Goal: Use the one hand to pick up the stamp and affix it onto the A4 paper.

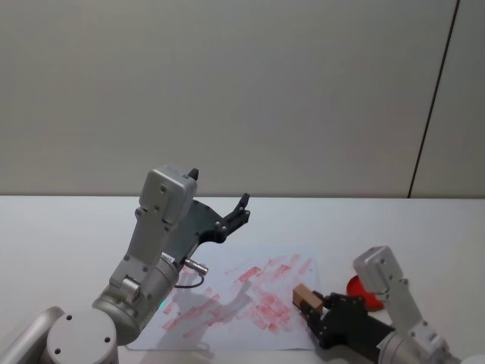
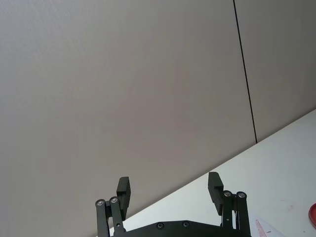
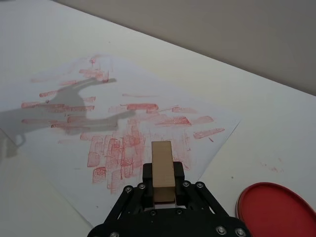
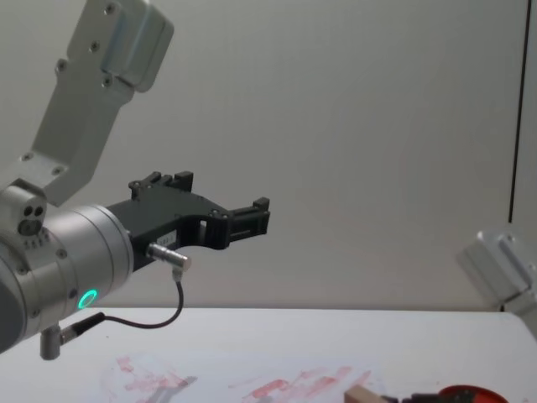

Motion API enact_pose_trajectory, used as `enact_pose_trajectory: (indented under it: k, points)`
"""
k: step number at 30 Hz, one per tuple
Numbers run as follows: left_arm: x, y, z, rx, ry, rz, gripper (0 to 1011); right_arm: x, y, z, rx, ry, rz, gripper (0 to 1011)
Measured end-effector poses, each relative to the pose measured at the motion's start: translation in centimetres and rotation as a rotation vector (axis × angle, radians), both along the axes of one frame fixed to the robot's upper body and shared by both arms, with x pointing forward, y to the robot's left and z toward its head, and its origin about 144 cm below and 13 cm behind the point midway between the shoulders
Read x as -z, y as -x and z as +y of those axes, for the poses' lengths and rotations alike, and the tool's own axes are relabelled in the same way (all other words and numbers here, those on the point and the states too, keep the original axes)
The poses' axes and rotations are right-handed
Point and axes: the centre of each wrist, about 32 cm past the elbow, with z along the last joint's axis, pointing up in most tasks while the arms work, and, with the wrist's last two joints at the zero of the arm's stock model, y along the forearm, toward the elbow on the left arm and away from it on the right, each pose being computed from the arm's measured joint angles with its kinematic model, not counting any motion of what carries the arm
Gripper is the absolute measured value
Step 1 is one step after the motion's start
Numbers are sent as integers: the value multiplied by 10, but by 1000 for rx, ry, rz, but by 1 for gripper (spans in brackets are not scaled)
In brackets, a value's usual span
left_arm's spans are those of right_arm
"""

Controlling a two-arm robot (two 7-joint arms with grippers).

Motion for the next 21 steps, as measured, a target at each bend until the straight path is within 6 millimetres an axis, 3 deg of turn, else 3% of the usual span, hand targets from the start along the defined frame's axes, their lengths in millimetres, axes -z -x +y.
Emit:
enact_pose_trajectory:
  k: [21]
  points:
    - [0,0,0,0,0,0,1002,-28,-4,-21,95,-127,-145,216]
